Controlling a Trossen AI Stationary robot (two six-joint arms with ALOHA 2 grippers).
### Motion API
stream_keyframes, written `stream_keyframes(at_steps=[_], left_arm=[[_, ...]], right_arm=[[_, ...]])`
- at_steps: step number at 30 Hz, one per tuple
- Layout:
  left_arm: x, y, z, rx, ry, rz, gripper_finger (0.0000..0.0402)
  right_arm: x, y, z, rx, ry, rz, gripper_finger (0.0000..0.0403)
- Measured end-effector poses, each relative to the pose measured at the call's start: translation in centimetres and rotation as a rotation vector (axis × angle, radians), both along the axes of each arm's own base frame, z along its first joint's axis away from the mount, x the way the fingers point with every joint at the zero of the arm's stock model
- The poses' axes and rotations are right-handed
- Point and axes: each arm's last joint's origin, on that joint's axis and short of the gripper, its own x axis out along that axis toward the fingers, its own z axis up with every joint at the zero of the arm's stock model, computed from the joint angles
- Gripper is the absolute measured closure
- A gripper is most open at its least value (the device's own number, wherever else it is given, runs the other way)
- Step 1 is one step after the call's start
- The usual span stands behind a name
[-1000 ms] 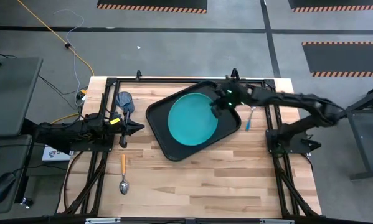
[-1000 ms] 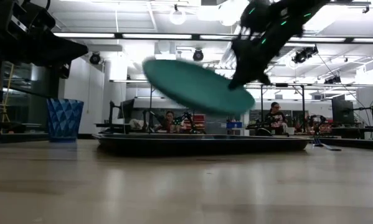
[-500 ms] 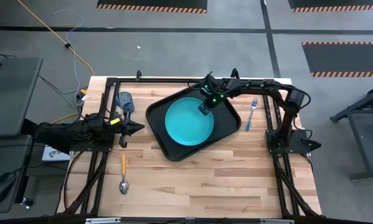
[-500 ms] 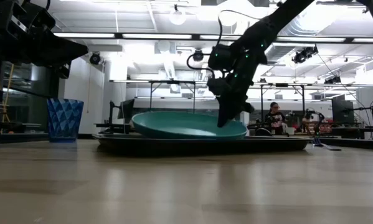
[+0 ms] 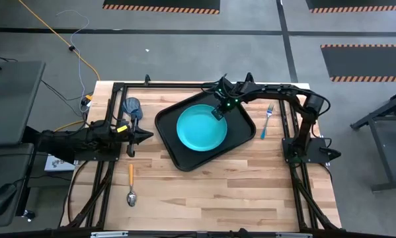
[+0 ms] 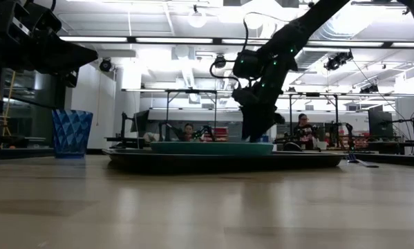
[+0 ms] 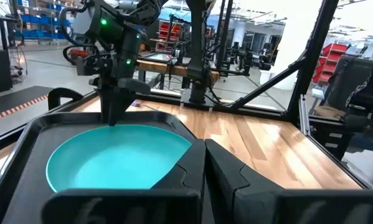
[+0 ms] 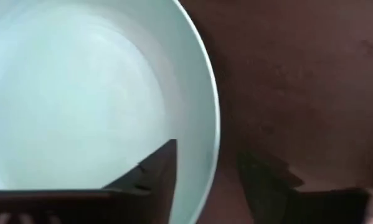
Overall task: Pick and place plate/cup/fork/spoon on tray
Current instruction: Put the light blue plate on the center of the black tray, then put the blue fork on the right side of the light blue plate
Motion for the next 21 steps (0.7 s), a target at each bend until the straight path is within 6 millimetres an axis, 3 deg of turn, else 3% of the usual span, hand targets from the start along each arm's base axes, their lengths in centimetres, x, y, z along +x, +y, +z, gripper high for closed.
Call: stream_keyframes(at_steps=[6, 9, 16, 21], left_arm=[[0.0, 0.0, 0.0, 0.0, 0.0, 0.0, 0.0401], [0.0, 0.0, 0.0, 0.0, 0.0, 0.0, 0.0402], [0.0, 0.0, 0.0, 0.0, 0.001, 0.0, 0.0401], [0.0, 0.0, 0.0, 0.0, 0.0, 0.0, 0.0401]], right_arm=[[-3.3, 1.2, 3.2, -0.045, 0.159, -0.03, 0.0201], [-5.9, 3.3, 4.6, -0.096, 0.234, -0.133, 0.0199], [-13.1, 8.5, 3.1, -0.075, 0.272, -0.429, 0.0199], [-17.2, 10.0, 1.7, -0.133, 0.224, -0.708, 0.0199]])
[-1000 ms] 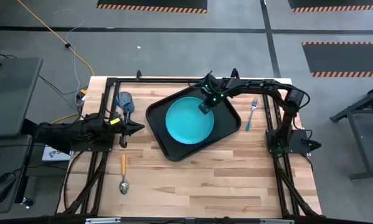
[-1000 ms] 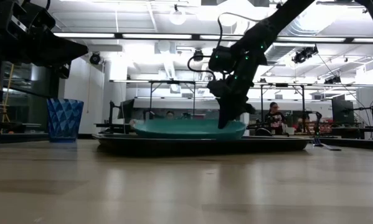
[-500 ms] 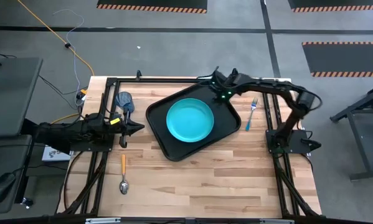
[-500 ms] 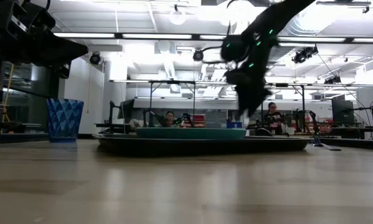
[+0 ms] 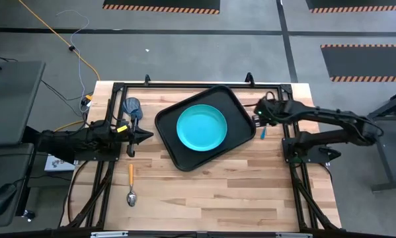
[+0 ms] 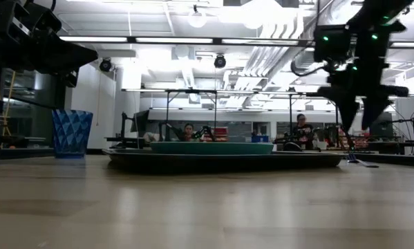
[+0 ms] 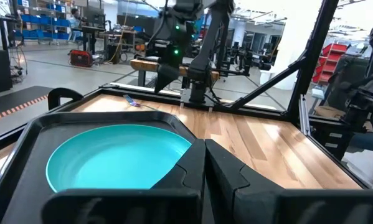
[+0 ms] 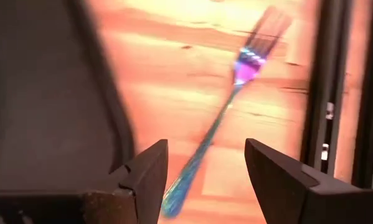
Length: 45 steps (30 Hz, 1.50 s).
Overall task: Pick and place plate/cup/fork/spoon on tray
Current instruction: Put the blue fork on the right side of the light blue plate
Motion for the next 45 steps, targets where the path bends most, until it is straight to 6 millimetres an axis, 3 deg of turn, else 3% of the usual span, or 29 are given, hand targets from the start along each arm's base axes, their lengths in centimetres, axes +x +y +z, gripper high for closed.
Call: stream_keyframes(at_steps=[6, 13, 18, 22, 31, 36, 41, 45], left_arm=[[0.0, 0.0, 0.0, 0.0, 0.0, 0.0, 0.0402], [0.0, 0.0, 0.0, 0.0, 0.0, 0.0, 0.0402], [0.0, 0.0, 0.0, 0.0, 0.0, 0.0, 0.0402], [0.0, 0.0, 0.0, 0.0, 0.0, 0.0, 0.0402], [0.0, 0.0, 0.0, 0.0, 0.0, -0.001, 0.0401], [0.0, 0.0, 0.0, 0.0, 0.0, 0.0, 0.0401], [0.0, 0.0, 0.0, 0.0, 0.0, 0.0, 0.0402], [0.0, 0.0, 0.0, 0.0, 0.0, 0.0, 0.0401]], right_arm=[[-1.4, -0.7, -2.3, -0.086, -0.008, -0.127, 0.0199], [-1.3, -1.6, -6.0, -0.128, -0.047, -0.2, 0.0199], [-1.6, -1.7, -7.6, -0.139, 0.031, -0.265, 0.0208], [-1.2, -2.1, -8.2, -0.163, 0.029, -0.293, 0.0251], [-0.3, -2.8, -9.4, -0.207, 0.056, -0.292, 0.0385], [0.4, -2.8, -8.2, -0.222, 0.055, -0.207, 0.0389], [2.8, -3.4, -3.7, -0.336, -0.014, -0.09, 0.0398], [5.8, -3.5, 0.5, -0.39, -0.121, 0.049, 0.0399]])
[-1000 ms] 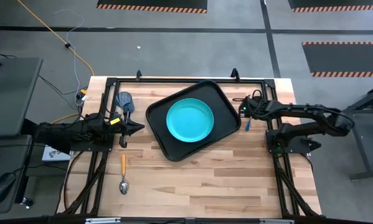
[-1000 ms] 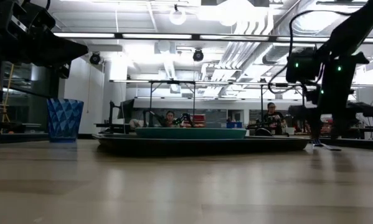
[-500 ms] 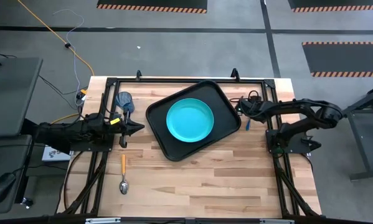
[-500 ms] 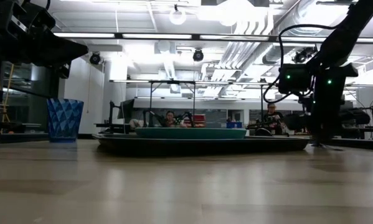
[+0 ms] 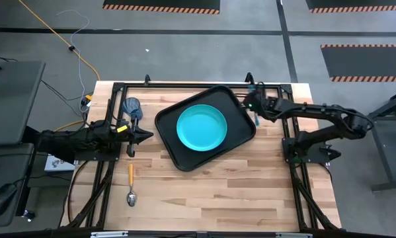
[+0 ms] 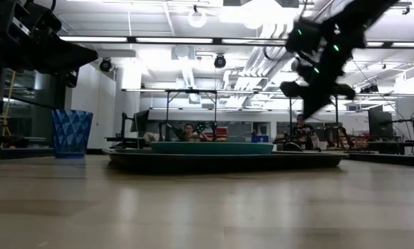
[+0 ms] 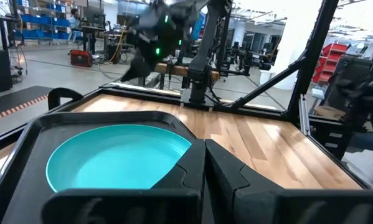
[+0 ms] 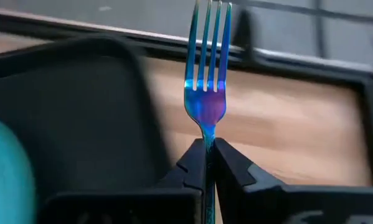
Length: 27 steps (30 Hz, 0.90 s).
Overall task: Pick and place plate/cup/fork/spoon on tray
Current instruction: Put the blue fork on the right side of the light blue plate
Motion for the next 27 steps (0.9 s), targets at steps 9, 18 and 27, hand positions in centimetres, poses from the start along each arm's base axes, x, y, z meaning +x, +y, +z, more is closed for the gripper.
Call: stream_keyframes(at_steps=[9, 18, 27], left_arm=[[0.0, 0.0, 0.0, 0.0, 0.0, 0.0, 0.0402], [0.0, 0.0, 0.0, 0.0, 0.0, 0.0, 0.0401], [0.0, 0.0, 0.0, 0.0, 0.0, 0.0, 0.0401]], right_arm=[[6.3, -0.3, -0.8, 0.068, 0.095, 0.217, 0.0401], [9.7, -3.0, -6.6, 0.159, 0.255, 0.28, 0.0402], [10.2, -3.9, -7.4, 0.194, 0.256, 0.292, 0.0396]])
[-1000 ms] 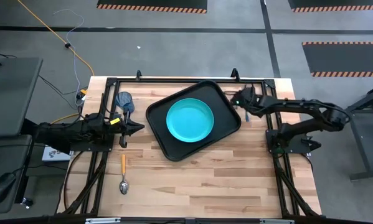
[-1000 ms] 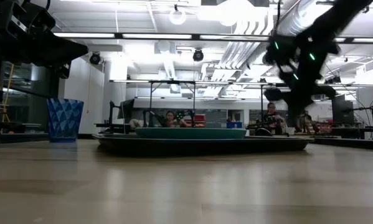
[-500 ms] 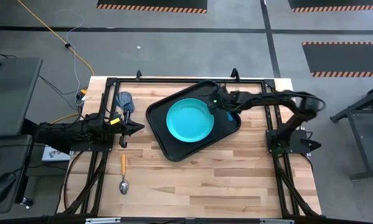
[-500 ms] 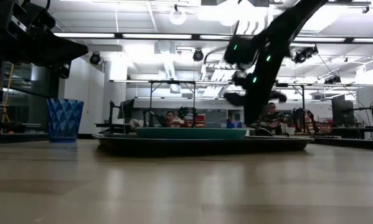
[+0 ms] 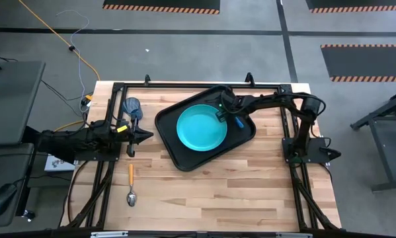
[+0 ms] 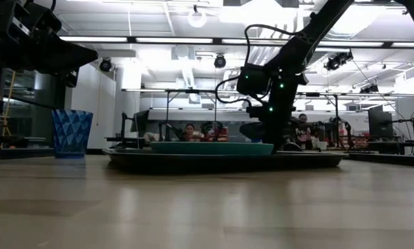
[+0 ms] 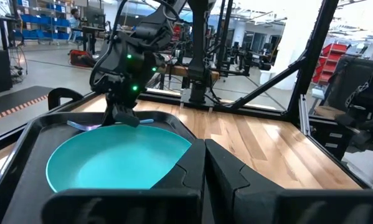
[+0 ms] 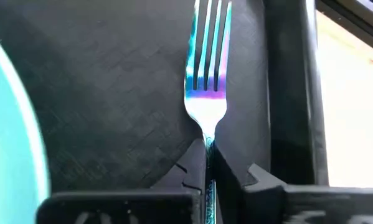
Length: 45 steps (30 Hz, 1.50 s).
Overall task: Pick and place plate/cup/fork/spoon on tray
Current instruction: Put the blue fork on the right side of the light blue plate, then put the orange spoon on the left side of the blue fork
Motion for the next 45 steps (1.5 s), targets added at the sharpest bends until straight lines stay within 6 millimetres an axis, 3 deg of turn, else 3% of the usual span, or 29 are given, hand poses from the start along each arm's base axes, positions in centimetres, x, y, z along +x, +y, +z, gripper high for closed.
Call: stream_keyframes(at_steps=[8, 14, 21, 25, 28, 32, 37, 41, 45], left_arm=[[0.0, 0.0, 0.0, 0.0, 0.0, 0.0, 0.0402], [0.0, 0.0, 0.0, 0.0, 0.0, 0.0, 0.0402], [0.0, 0.0, 0.0, 0.0, 0.0, 0.0, 0.0402], [0.0, 0.0, 0.0, 0.0, 0.0, 0.0, 0.0402], [0.0, 0.0, 0.0, 0.0, 0.0, 0.0, 0.0402], [0.0, 0.0, 0.0, 0.0, 0.0, 0.0, 0.0402], [0.0, 0.0, 0.0, 0.0, -0.001, 0.0, 0.0402], [0.0, 0.0, 0.2, -0.001, -0.024, 0.0, 0.0402], [-0.1, 0.0, 0.9, 0.0, -0.088, -0.004, 0.0401]], right_arm=[[0.1, 0.1, 0.0, 0.024, -0.009, 0.017, 0.0353], [-0.1, 0.0, 0.7, -0.046, 0.029, 0.04, 0.0296], [-1.5, 0.7, 6.0, -0.147, -0.007, 0.114, 0.023], [-2.7, 2.4, 9.1, -0.172, -0.033, 0.179, 0.0212], [-3.5, 4.2, 10.3, -0.187, -0.069, 0.24, 0.021], [-5.1, 7.2, 8.6, -0.188, -0.208, 0.354, 0.021], [-6.8, 10.2, 6.3, -0.109, -0.568, 0.515, 0.021], [-7.5, 11.8, 6.1, -0.088, -0.763, 0.624, 0.021], [-7.6, 12.6, 6.7, -0.1, -0.811, 0.662, 0.021]])
